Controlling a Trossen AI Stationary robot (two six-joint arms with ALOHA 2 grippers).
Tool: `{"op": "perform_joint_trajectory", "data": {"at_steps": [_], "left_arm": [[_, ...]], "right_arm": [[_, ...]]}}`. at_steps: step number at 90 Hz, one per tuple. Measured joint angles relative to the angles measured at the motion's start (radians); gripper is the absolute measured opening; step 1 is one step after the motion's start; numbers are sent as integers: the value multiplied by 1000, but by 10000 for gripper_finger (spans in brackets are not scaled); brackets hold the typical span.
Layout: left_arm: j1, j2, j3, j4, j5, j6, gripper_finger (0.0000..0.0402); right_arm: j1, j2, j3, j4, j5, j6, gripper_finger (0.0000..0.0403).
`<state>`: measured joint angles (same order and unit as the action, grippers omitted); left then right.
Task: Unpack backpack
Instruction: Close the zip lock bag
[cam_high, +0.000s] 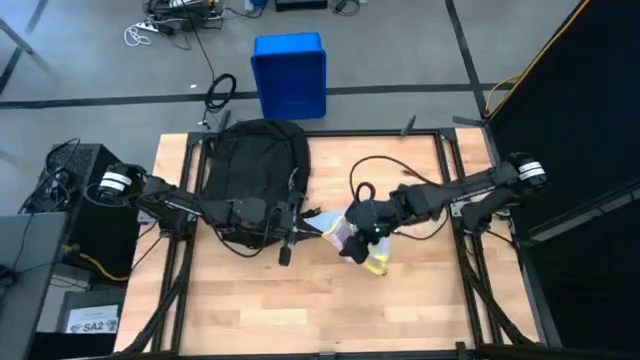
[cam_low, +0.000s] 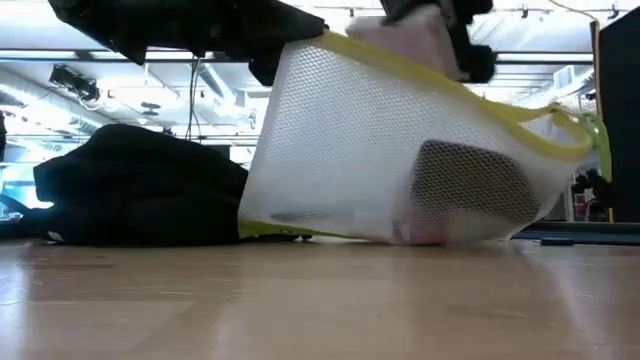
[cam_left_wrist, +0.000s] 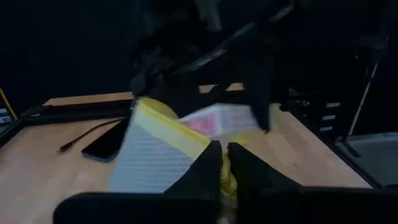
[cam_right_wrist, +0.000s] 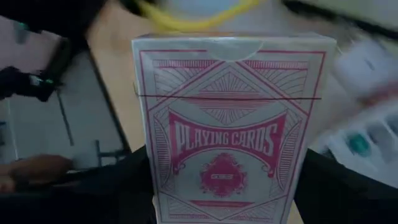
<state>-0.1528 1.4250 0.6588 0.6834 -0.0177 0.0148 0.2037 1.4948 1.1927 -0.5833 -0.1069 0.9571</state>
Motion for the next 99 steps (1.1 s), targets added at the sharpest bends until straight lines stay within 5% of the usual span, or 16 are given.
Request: {"op": "perform_joint_trajectory", "data": {"at_steps": [15, 36, 65, 85, 99], "left_arm": [[0, 0, 0, 5, 0, 0, 0], [0, 1, -1, 39, -3, -20, 0], [0, 1, -1, 92, -3, -27, 0], [0, 1, -1, 94, 3, -21, 0], [0, 0, -1, 93, 4, -21, 0]], "right_arm": [[-26, 0, 0, -160, -42, 44, 271], [-45, 0, 0, -125, -50, 78, 271], [-103, 0, 0, -89, 84, 146, 271], [-109, 0, 0, -70, 64, 115, 382], [-102, 0, 0, -26, 12, 99, 364]]}}
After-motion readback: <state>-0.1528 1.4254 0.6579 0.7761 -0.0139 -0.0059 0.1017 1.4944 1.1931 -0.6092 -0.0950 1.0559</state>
